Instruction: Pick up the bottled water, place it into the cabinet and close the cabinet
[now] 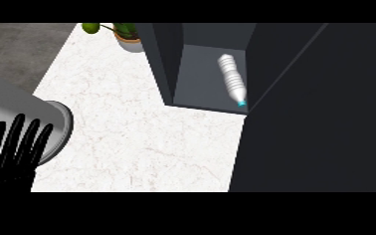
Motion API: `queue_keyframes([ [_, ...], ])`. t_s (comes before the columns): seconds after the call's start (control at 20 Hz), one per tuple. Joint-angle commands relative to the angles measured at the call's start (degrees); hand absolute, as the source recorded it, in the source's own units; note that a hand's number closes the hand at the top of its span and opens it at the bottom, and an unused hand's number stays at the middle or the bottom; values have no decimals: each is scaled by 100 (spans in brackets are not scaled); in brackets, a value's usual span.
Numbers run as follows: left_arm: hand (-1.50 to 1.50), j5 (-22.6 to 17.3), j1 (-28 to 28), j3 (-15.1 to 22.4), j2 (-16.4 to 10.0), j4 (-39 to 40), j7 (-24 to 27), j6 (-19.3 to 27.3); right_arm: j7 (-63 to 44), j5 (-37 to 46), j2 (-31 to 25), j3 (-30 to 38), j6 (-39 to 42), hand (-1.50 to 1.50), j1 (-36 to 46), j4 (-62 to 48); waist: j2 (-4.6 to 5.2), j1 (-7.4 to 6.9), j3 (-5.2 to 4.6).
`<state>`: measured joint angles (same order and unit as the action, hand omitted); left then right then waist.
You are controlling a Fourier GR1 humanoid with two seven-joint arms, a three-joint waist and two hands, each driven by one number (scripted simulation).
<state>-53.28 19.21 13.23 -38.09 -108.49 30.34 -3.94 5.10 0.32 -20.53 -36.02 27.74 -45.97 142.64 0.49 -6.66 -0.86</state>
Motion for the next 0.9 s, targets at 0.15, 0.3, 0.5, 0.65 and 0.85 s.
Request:
queue_keyframes([
  [0.15,-150,-169,100,-242,-252,-6,-5,-398,-801,138,119,-1128,211,150,734,209,83,-313,-17],
  [0.3,-150,-196,90,-244,-339,-20,-58,-539,-886,88,18,-987,279,150,1009,195,130,-464,-27],
  [0.5,-150,-209,91,-266,-403,16,-78,-658,-936,48,22,-879,261,150,1299,127,152,-583,-46],
  [0.65,-150,-235,45,-260,-458,60,-143,-729,-1066,255,-357,-614,539,-150,1707,187,150,-715,-78],
  [0.85,-150,-271,16,-381,-580,80,-154,-848,-1067,190,-472,-422,609,150,2115,188,112,-834,-86],
])
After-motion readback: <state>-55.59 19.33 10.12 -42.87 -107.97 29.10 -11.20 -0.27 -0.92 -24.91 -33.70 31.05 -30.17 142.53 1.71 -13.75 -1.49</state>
